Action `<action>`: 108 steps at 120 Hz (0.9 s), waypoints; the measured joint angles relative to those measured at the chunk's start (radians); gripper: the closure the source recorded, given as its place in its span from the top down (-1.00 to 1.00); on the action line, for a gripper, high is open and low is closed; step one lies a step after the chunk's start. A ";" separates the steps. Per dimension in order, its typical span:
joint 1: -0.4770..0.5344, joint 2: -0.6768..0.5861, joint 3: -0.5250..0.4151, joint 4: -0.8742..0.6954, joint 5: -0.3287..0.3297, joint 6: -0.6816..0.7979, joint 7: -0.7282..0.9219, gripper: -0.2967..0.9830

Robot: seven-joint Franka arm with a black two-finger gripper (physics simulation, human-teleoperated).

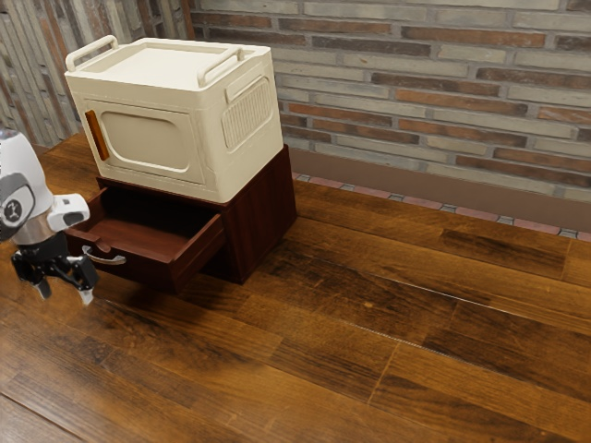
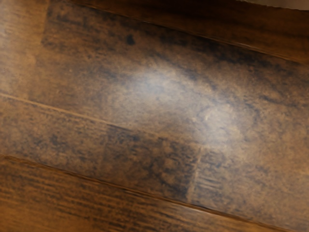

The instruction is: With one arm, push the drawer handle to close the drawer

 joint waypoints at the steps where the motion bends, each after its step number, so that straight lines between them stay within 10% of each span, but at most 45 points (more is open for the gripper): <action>1: 0.000 0.004 0.002 0.003 0.001 0.006 0.001 0.50; 58: -0.018 -0.111 0.025 -0.052 -0.023 0.117 0.035 0.50; 108: -0.037 0.026 0.028 0.029 -0.022 0.125 0.053 0.50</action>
